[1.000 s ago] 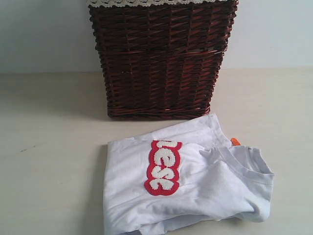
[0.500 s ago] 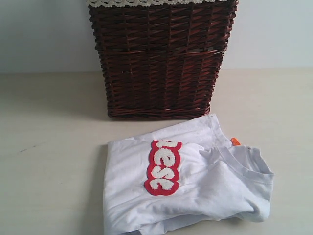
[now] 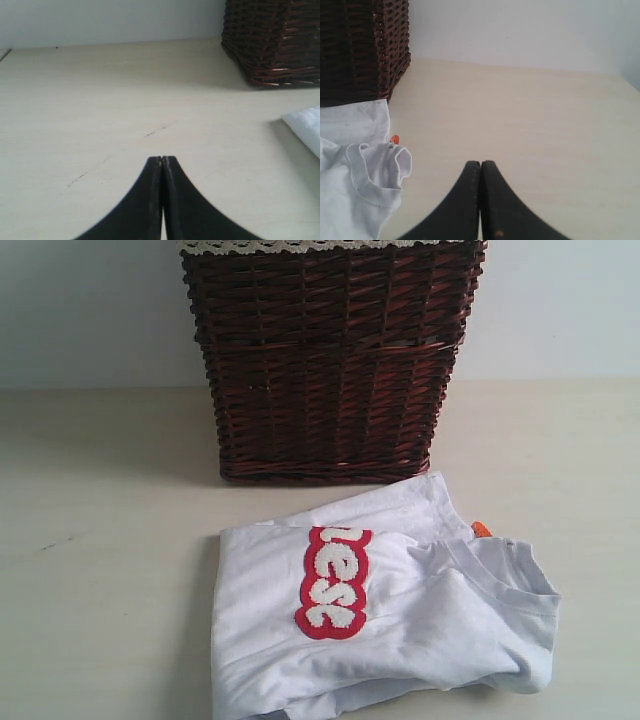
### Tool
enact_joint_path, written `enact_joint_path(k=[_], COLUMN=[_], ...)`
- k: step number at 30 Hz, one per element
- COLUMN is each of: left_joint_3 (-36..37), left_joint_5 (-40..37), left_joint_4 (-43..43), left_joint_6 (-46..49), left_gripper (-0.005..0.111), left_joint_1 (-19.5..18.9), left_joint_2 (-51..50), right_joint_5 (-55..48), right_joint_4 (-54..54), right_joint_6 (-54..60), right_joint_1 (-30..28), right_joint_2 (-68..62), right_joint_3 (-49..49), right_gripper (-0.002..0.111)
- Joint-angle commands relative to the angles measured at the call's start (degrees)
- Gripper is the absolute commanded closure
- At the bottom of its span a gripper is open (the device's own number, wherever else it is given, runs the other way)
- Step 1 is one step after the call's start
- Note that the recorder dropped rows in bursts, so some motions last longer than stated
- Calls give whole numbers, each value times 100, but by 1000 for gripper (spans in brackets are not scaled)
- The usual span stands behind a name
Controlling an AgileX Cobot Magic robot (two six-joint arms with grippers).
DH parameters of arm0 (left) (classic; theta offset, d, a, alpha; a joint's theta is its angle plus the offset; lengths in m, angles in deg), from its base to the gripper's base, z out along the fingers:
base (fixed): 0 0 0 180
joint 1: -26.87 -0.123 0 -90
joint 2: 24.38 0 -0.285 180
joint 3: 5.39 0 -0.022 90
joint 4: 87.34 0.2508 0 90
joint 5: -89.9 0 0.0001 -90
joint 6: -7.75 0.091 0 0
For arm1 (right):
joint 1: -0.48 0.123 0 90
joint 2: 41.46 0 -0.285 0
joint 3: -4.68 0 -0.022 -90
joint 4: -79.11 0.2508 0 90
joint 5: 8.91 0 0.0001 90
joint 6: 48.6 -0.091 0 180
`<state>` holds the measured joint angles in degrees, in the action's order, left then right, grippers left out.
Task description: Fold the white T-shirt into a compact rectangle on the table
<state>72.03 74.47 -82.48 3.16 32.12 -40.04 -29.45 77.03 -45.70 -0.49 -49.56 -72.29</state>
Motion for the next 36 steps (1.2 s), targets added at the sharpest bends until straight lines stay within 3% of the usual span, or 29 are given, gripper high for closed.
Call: enact_joint_path(k=[1, 11, 14, 17, 20, 25, 30, 36], left_joint_3=[-20, -20, -20, -20, -20, -20, -20, -20], left_joint_5=[17, 17, -11, -196, -553, -543, -533, -533], left_joint_4=[8, 8, 109, 177, 41, 121, 170, 170], left_joint_6=[-11, -11, 51, 80, -789, -586, -575, -564], left_gripper=[107, 107, 107, 107, 107, 107, 107, 107], left_joint_1=[-13, -13, 536, 434, 310, 178, -187, -186], left_joint_2=[12, 205, 788, 788, 788, 788, 788, 788], right_joint_5=[93, 93, 93, 93, 93, 93, 93, 93], right_joint_4=[163, 175, 175, 175, 175, 175, 175, 175], right_joint_6=[5, 5, 5, 5, 5, 5, 5, 5], right_joint_1=[-36, -36, -36, -36, -36, -36, -36, -36], right_joint_2=[31, 31, 31, 31, 31, 31, 31, 31], right_joint_3=[-24, -24, -24, -24, -24, -24, -24, -24], right_gripper=[108, 108, 108, 108, 108, 108, 108, 108])
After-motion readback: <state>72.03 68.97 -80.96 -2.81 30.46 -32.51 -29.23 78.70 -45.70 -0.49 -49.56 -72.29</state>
